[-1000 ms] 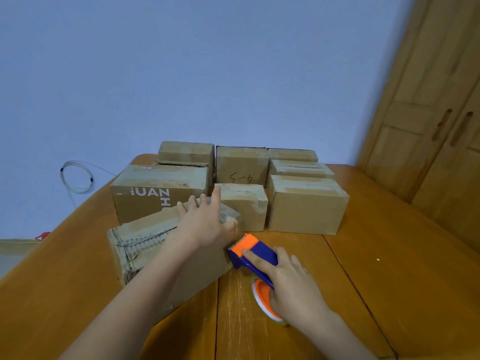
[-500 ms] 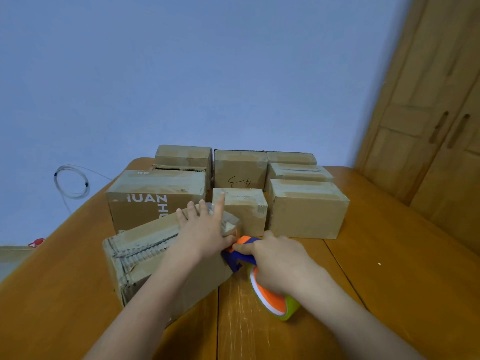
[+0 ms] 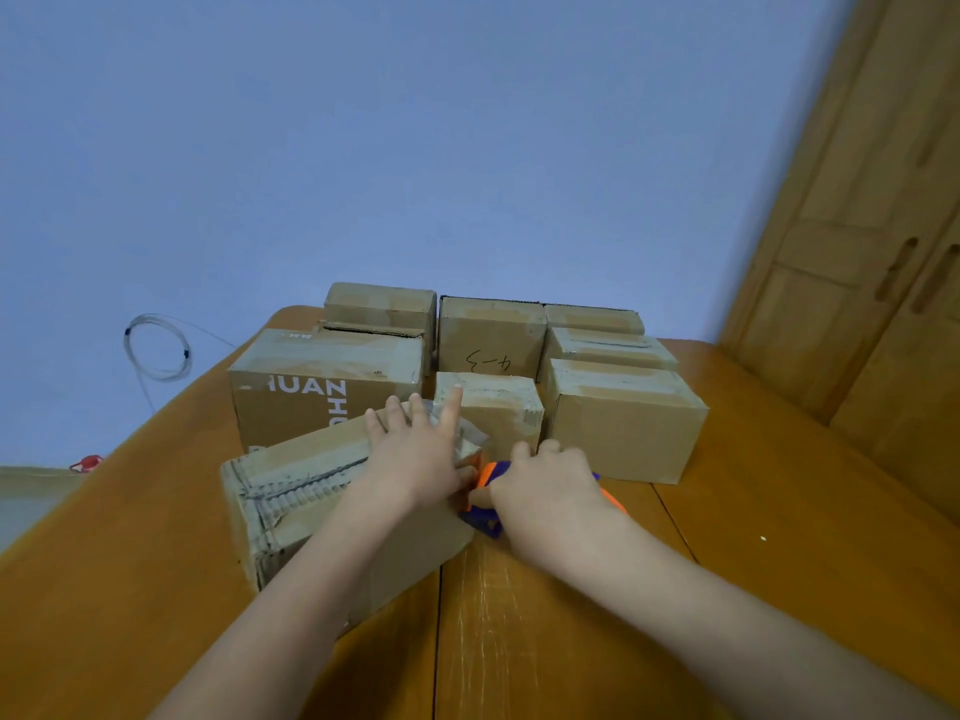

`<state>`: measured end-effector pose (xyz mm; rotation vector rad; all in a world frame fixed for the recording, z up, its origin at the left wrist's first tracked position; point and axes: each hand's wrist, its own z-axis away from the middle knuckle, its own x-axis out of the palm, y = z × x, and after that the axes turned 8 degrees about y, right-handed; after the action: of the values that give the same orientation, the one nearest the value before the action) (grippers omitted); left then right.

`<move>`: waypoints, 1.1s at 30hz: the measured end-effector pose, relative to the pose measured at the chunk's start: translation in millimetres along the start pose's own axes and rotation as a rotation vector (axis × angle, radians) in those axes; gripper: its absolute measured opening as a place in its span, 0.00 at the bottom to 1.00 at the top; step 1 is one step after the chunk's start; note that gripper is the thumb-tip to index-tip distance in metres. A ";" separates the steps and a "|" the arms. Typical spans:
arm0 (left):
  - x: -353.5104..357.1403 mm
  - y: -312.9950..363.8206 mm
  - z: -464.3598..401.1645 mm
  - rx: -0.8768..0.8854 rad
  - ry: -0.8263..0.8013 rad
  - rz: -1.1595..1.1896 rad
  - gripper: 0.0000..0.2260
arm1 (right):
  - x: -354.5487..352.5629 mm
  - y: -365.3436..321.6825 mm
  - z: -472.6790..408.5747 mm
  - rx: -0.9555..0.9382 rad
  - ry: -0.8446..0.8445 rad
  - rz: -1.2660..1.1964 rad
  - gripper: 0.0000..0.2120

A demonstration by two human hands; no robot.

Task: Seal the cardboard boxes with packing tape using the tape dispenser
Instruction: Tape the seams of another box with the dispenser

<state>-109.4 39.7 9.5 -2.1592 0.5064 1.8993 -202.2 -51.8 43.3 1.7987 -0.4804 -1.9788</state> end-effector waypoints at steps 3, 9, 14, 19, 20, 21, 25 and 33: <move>0.3 -2.1 2.3 -0.003 0.013 0.029 0.40 | 12.3 3.1 3.4 -0.024 -0.057 0.020 0.20; -2.1 -4.8 4.6 0.024 0.015 0.050 0.41 | 57.7 64.7 11.7 0.022 -0.117 -0.752 0.35; -2.9 -10.9 9.4 0.094 0.010 0.040 0.42 | 122.9 98.0 -0.1 0.160 -0.222 -1.331 0.40; -6.8 -25.8 14.0 0.239 -0.086 0.015 0.43 | 156.4 101.6 -6.2 0.274 -0.117 -1.504 0.30; -7.8 -30.0 14.4 0.271 -0.114 0.011 0.43 | 160.6 100.6 -8.2 0.271 -0.076 -1.490 0.25; -8.5 -33.7 14.2 0.301 -0.139 0.007 0.42 | 163.8 98.8 -10.0 0.286 -0.029 -1.454 0.21; -11.2 -39.1 15.6 0.373 -0.175 -0.001 0.42 | 168.4 93.1 -14.9 0.345 -0.010 -1.273 0.24; -12.5 -49.8 17.4 0.427 -0.203 0.105 0.39 | 107.4 58.3 -13.3 0.130 0.701 -1.229 0.29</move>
<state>-106.8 93.4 16.4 -1.6807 0.9028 1.8297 -192.4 -157.3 -18.9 3.0617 0.9562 -1.6232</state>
